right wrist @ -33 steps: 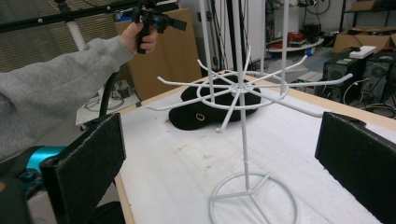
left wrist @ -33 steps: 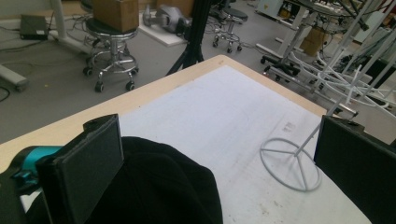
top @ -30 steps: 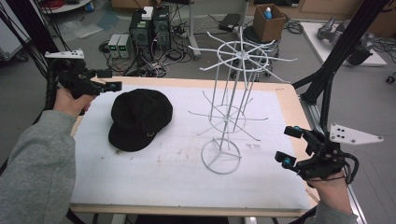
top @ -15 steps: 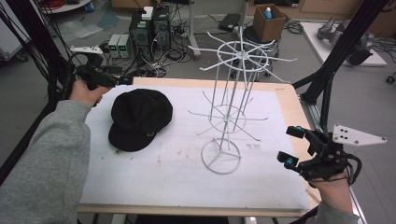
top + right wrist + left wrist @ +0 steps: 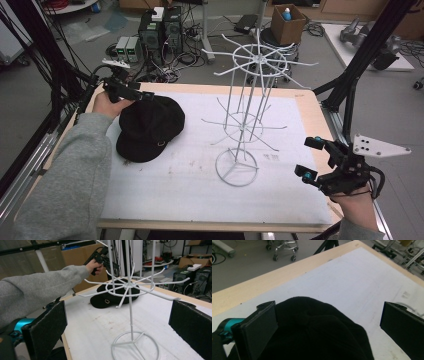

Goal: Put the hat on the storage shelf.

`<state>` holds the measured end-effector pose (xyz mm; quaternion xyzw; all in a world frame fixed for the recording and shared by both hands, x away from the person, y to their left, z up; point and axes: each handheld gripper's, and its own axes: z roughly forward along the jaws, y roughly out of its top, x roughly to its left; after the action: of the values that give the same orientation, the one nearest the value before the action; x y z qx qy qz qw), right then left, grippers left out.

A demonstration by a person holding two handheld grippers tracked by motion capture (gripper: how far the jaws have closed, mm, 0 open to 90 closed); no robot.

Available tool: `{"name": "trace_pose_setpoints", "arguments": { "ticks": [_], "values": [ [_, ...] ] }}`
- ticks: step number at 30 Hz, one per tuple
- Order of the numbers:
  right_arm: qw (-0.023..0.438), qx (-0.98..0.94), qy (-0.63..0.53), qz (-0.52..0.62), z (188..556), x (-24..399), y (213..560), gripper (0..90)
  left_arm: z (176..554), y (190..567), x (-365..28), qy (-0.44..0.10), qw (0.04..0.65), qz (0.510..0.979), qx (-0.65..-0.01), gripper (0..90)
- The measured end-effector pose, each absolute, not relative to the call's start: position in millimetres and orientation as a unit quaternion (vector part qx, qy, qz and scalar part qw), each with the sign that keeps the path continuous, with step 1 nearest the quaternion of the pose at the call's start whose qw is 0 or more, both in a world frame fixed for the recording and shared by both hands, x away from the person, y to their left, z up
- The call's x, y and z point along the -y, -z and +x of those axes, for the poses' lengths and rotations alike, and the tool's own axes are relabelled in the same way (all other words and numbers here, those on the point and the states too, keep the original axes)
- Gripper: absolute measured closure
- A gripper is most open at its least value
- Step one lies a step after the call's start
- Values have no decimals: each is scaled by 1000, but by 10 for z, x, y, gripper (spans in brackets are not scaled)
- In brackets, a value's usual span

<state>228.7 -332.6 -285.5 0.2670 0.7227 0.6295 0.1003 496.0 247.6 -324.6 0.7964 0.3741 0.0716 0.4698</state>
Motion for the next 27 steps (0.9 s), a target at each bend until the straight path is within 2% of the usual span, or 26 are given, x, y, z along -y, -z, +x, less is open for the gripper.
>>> {"name": "trace_pose_setpoints", "arguments": {
  "ticks": [12, 27],
  "values": [
    [106, -718, -631, 273, 2245, 3380, 2854, 6, 5134, 3589, -2504, -60, 440, 798, -409, 18],
    [109, -719, -630, 274, 2217, 3400, 2851, 6, 5166, 3784, -2385, -80, 414, 807, -413, 19]
  ]
}}
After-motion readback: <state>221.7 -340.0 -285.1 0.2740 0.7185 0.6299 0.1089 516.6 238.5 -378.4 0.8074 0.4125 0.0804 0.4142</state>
